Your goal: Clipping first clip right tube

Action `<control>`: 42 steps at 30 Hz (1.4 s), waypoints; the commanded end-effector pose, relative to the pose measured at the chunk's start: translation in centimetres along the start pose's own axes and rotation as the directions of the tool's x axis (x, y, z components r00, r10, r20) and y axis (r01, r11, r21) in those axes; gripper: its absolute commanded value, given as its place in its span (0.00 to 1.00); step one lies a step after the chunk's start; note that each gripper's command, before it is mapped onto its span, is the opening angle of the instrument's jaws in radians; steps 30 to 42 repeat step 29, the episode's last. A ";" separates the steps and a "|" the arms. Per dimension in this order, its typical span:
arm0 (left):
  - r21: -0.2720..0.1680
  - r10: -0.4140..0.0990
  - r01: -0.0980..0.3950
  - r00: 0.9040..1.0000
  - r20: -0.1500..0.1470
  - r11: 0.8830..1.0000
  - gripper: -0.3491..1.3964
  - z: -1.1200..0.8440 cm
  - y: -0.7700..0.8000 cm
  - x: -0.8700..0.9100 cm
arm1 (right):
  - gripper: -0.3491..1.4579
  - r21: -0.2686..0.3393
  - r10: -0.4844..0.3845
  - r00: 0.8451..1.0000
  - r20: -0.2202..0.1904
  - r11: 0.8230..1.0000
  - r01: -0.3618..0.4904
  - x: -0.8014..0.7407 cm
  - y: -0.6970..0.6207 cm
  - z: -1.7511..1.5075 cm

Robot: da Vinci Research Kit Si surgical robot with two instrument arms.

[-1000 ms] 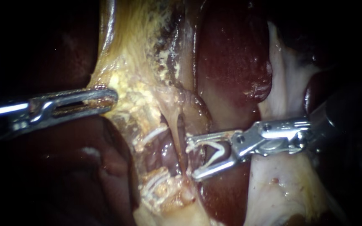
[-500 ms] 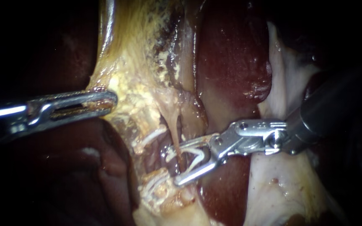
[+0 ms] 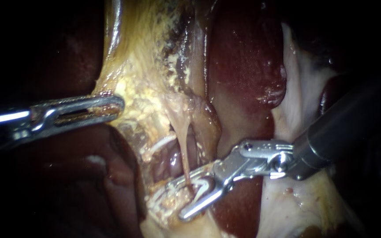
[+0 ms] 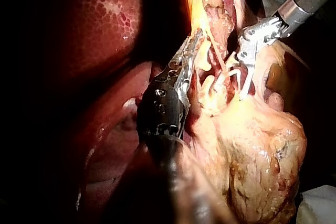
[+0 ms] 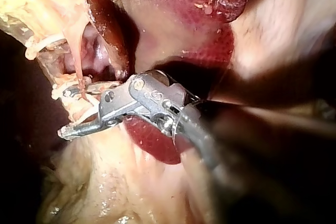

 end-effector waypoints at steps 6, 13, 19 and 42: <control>-0.002 0.000 0.000 1.000 0.000 1.000 0.00 0.00 0.00 0.00 | 0.36 0.001 -0.003 1.000 0.002 1.000 0.003 -0.04 0.04 -0.07; -0.002 0.000 0.000 1.000 0.000 1.000 0.00 0.00 0.00 0.01 | 0.00 -0.012 0.003 1.000 -0.010 1.000 -0.003 0.03 0.03 -0.23; -0.003 0.000 0.000 1.000 0.000 1.000 0.00 0.01 0.00 0.00 | 0.00 -0.015 0.001 1.000 -0.009 1.000 -0.001 -0.03 0.07 -0.24; -0.003 0.000 0.000 1.000 0.000 1.000 0.00 0.02 0.01 0.00 | 0.00 -0.017 0.000 1.000 -0.005 1.000 0.000 -0.05 0.09 -0.22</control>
